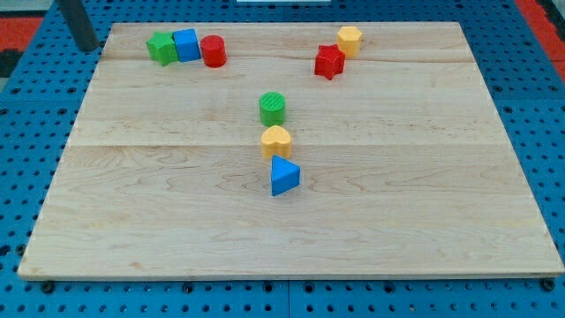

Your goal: Slightly move the cube into the red circle

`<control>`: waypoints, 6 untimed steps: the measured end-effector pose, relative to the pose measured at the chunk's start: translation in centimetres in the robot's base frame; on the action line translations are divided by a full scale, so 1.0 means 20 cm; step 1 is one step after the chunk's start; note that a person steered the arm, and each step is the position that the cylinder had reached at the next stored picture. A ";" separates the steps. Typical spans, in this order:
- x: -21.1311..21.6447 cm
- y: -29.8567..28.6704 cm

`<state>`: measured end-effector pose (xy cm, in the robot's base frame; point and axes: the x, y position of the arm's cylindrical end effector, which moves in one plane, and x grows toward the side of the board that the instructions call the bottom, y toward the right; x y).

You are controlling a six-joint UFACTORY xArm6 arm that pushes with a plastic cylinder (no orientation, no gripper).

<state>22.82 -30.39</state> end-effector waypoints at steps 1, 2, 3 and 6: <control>-0.17 -0.01; -0.19 0.05; -0.15 0.16; -0.01 0.69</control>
